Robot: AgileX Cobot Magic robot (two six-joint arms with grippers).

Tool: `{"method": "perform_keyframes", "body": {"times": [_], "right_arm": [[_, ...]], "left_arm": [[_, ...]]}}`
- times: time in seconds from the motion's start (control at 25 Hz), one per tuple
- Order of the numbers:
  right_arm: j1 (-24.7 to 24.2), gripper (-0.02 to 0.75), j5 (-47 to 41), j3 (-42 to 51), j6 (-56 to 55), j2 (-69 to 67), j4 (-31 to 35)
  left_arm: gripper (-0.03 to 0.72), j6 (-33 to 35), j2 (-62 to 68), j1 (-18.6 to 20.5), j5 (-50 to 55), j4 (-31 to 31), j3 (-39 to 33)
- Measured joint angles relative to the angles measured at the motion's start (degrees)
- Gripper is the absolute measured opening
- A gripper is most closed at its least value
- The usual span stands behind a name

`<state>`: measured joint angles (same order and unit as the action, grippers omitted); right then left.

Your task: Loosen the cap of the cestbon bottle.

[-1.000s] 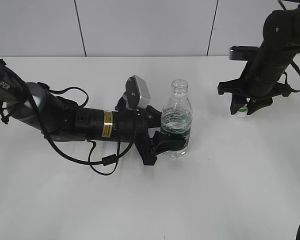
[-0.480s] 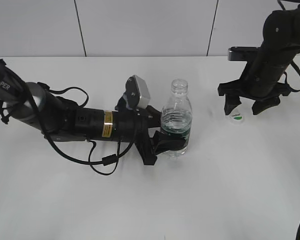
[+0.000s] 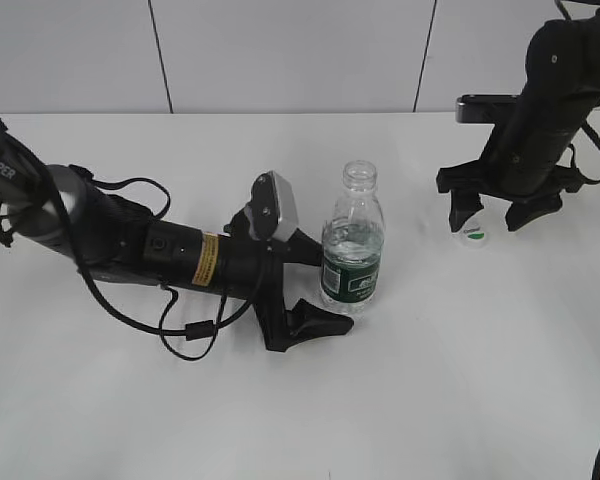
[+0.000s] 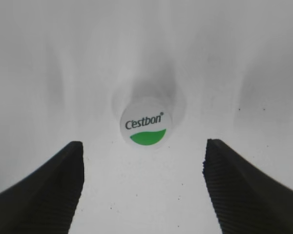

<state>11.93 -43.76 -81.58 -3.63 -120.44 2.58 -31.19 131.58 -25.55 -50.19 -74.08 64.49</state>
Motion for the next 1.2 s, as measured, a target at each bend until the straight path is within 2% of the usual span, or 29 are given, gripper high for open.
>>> {"method": "perform_keyframes", "body": {"times": [0.52, 0.72, 0.96, 1.08, 1.2], "right_arm": [[0.00, 0.580, -1.25, -0.05, 0.06, 0.00, -0.13], [0.00, 0.580, -0.78, -0.11, 0.12, 1.05, -2.58], [0.00, 0.580, -0.73, -3.66, 0.17, 4.09, -5.93], [0.00, 0.580, -0.84, -6.27, 0.17, 4.77, -7.07], [0.00, 0.580, -2.51, -9.16, 0.17, 5.01, -8.80]], "left_arm": [[0.591, -0.28, -6.38, 7.19, -0.05, -9.30, 0.00], [0.590, -5.73, -8.70, 10.38, 1.55, -10.06, -0.04], [0.587, -12.27, -13.88, 10.83, 15.89, -12.84, -0.04], [0.585, -17.28, -16.04, 10.73, 28.37, -13.22, -0.04], [0.584, -19.58, -17.71, 10.73, 42.58, -12.19, -0.04]]}}
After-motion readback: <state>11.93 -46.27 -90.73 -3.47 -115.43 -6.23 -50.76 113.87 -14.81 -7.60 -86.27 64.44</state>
